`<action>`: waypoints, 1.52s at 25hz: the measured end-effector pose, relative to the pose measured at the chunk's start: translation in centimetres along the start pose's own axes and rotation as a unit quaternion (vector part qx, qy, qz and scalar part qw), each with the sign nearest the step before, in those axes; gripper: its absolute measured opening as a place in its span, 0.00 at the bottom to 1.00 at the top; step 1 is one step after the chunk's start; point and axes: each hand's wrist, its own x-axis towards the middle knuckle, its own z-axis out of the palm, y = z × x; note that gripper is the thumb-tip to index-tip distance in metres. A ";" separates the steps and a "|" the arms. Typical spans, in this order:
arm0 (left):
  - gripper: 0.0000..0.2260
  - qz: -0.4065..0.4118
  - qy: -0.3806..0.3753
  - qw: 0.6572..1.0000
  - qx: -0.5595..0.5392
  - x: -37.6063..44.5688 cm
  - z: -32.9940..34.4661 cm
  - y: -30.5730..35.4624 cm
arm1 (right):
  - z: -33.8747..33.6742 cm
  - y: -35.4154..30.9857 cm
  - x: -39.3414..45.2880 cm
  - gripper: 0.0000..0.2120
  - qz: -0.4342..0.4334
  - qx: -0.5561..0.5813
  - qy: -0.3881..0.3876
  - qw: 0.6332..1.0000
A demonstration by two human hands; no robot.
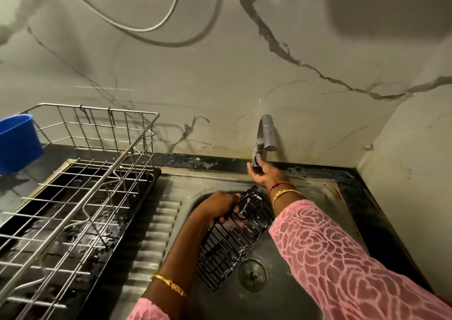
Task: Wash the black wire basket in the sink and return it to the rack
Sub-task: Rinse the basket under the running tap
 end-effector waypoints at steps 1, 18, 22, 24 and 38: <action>0.08 0.000 0.001 1.000 -0.013 0.2 -0.1 -0.2 | 0.1 0.0 -0.2 0.07 -0.011 -0.016 -0.008 1.000; 0.17 -0.031 0.047 0.996 -0.075 1.3 -0.4 -2.5 | 0.5 0.1 0.4 0.17 -0.055 -0.414 0.050 0.907; 0.17 -0.029 0.047 0.996 -0.074 0.7 -0.2 -3.0 | -0.3 -0.4 -2.2 0.21 -0.021 -0.481 0.023 0.876; 0.17 -0.025 0.041 0.996 -0.071 0.4 0.0 -3.1 | -0.4 -0.4 -3.4 0.20 -0.027 -0.511 0.011 0.859; 0.15 0.014 0.016 0.997 -0.072 -1.0 1.0 -2.2 | 0.4 0.1 -5.7 0.06 -0.182 -0.633 0.053 0.751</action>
